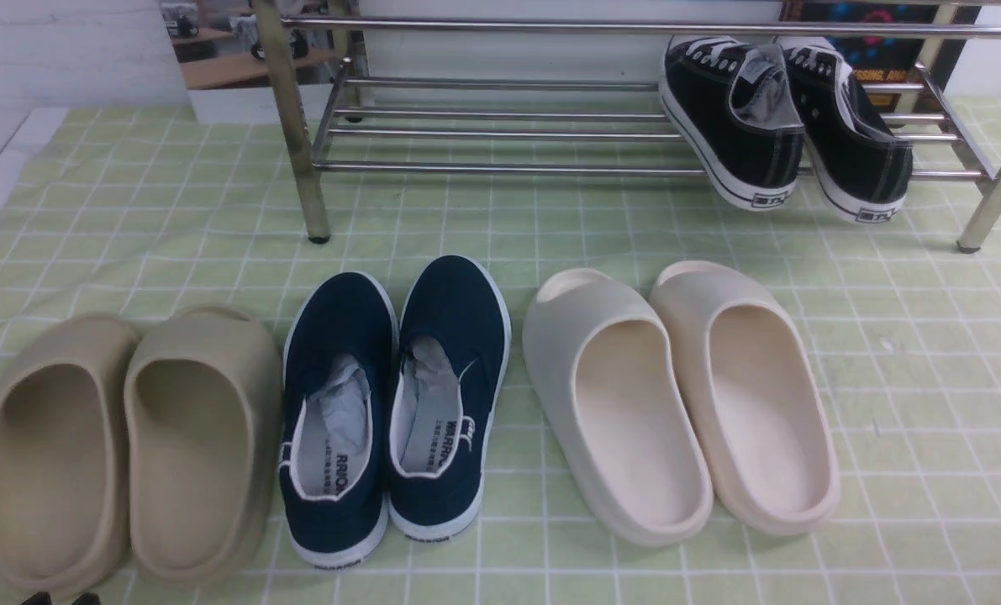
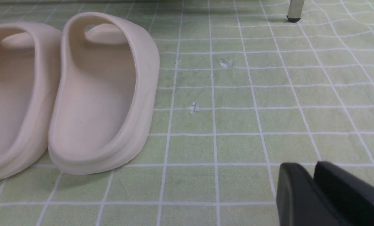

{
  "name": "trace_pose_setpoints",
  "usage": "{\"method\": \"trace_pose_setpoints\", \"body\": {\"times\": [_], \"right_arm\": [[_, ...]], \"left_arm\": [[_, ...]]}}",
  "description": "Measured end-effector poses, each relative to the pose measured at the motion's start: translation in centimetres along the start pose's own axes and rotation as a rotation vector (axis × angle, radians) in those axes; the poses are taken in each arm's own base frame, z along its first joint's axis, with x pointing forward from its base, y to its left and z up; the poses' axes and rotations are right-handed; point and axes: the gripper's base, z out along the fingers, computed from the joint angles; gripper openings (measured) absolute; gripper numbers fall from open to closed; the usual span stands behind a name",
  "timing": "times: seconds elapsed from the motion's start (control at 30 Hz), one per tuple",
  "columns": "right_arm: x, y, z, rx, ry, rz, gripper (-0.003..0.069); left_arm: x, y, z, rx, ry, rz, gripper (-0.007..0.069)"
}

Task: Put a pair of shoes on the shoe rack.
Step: Use the left arm to grab the shoe closest to it

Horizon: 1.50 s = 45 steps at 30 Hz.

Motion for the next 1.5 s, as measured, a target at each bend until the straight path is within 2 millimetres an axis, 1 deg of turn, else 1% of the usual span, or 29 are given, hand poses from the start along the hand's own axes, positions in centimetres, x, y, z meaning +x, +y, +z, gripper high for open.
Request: {"method": "trace_pose_setpoints", "body": {"times": [0.9,1.03,1.17,1.2,1.23,1.33,1.37,1.4,1.47,1.5], "right_arm": [[0.0,0.0,0.0,0.001,0.000,-0.002,0.0163],[0.0,0.0,0.0,0.001,0.000,-0.002,0.0168],[0.0,0.0,0.0,0.001,0.000,-0.002,0.0176],[0.0,0.0,0.0,0.001,0.000,-0.002,0.0178],[0.0,0.0,0.0,0.001,0.000,-0.002,0.0178],[0.0,0.0,0.0,0.001,0.000,-0.002,0.0181],[0.0,0.0,0.0,0.001,0.000,-0.002,0.0181],[0.0,0.0,0.0,0.001,0.000,-0.002,0.0182],[0.0,0.0,0.0,0.001,0.000,-0.002,0.0184],[0.0,0.0,0.0,0.001,0.000,-0.002,0.0185]], "left_arm": [[-0.2,0.0,0.0,0.001,-0.017,0.000,0.0239],[-0.7,0.0,0.0,0.002,-0.076,0.000,0.0239],[-1.6,-0.1,-0.1,0.006,-0.173,0.000,0.0239],[-2.1,-0.1,-0.2,0.007,-0.228,0.000,0.0239],[-2.1,-0.1,-0.2,0.007,-0.228,0.000,0.0239],[-3.5,-0.1,-0.7,0.013,-0.390,0.000,0.0239],[-3.6,-0.1,-0.7,0.013,-0.401,0.000,0.0239],[-4.3,-0.1,-1.1,0.016,-0.488,0.000,0.0239],[-5.0,-0.2,-1.5,0.020,-0.583,-0.005,0.0239],[-5.6,-0.2,-1.9,0.028,-0.663,-0.020,0.0239]]}}
